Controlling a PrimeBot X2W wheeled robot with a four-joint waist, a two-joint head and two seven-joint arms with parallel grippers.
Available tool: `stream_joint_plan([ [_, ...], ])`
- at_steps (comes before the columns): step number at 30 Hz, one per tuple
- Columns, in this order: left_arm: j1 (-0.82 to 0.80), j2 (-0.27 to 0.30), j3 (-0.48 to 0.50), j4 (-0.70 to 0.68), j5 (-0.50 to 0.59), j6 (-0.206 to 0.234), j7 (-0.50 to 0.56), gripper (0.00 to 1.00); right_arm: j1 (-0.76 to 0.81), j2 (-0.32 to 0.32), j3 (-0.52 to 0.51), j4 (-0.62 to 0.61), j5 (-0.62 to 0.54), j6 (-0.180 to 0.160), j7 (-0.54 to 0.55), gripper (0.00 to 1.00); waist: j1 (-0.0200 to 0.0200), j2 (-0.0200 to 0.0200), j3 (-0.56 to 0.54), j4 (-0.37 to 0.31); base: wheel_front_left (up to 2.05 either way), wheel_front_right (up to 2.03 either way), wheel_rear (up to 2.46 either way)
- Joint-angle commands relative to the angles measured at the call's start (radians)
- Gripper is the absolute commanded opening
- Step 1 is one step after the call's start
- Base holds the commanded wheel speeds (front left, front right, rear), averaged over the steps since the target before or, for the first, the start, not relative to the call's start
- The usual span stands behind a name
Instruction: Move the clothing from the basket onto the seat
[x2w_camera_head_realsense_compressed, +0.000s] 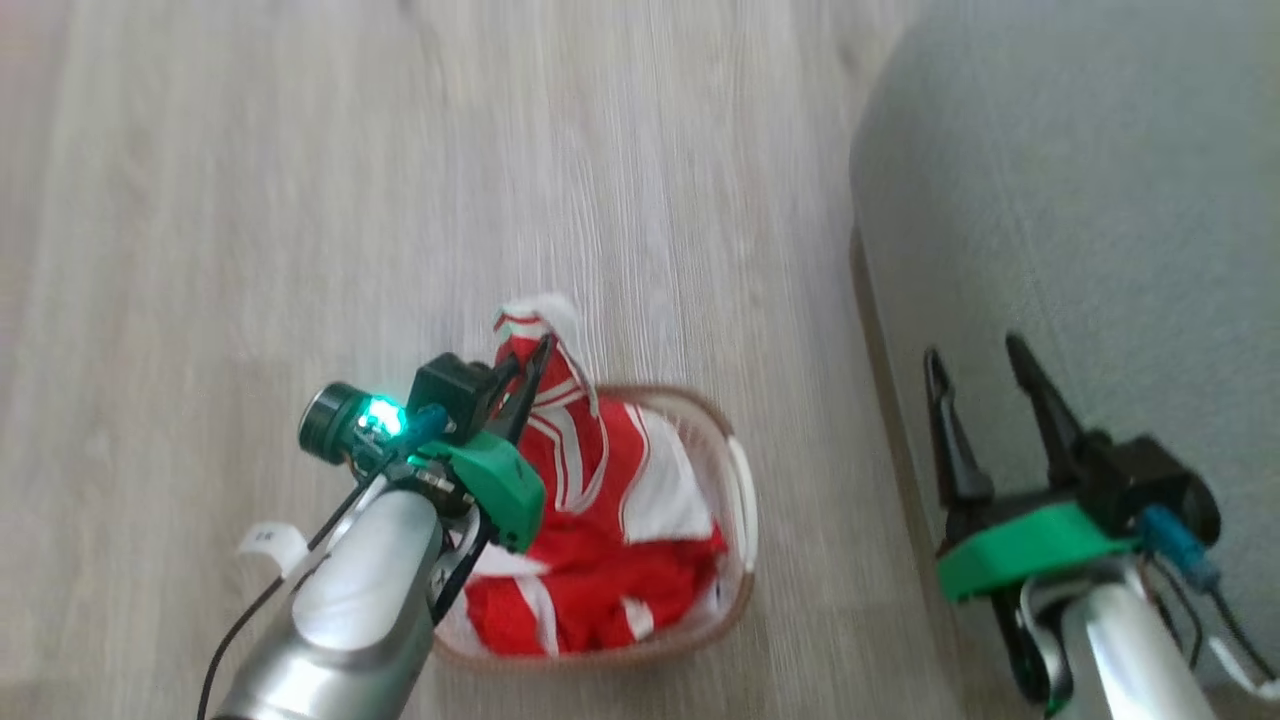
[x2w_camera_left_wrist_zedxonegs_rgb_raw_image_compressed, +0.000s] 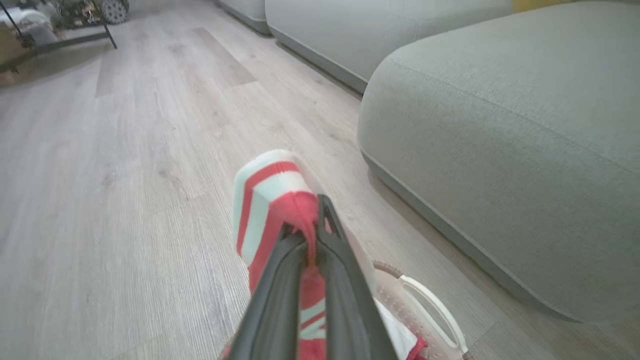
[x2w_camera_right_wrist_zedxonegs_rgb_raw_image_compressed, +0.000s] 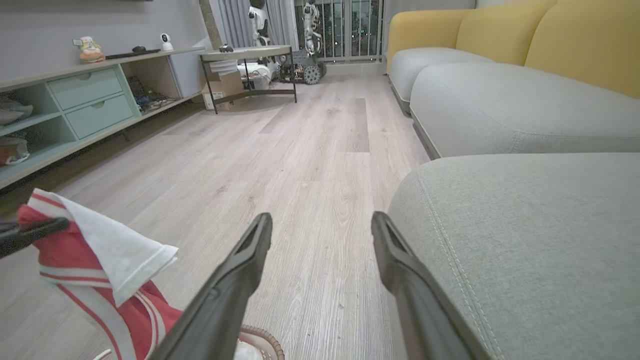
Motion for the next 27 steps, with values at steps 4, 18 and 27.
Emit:
stream_joint_plan([
  [4, -0.017, 0.029, 0.019, -0.060, 0.000, -0.011, -0.013, 0.00, 0.054, -0.005, 0.020, -0.006, -0.005, 0.000, -0.006, 1.00, 0.0001, -0.0001, -0.202, 0.015, 0.00, 0.00, 0.00],
  [18, -0.158, 0.003, -0.032, -0.121, -0.004, -0.035, 0.022, 0.00, 0.108, -0.005, 0.027, 0.020, -0.002, 0.000, -0.006, 1.00, 0.0001, -0.0001, -0.283, 0.028, 0.00, 0.00, 0.00],
  [27, -0.266, -0.017, -0.069, -0.161, -0.024, -0.046, 0.054, 0.00, 0.074, -0.005, 0.096, 0.028, 0.006, 0.000, -0.006, 1.00, 0.0001, -0.0001, -0.312, 0.039, 0.00, 0.00, 0.00],
])
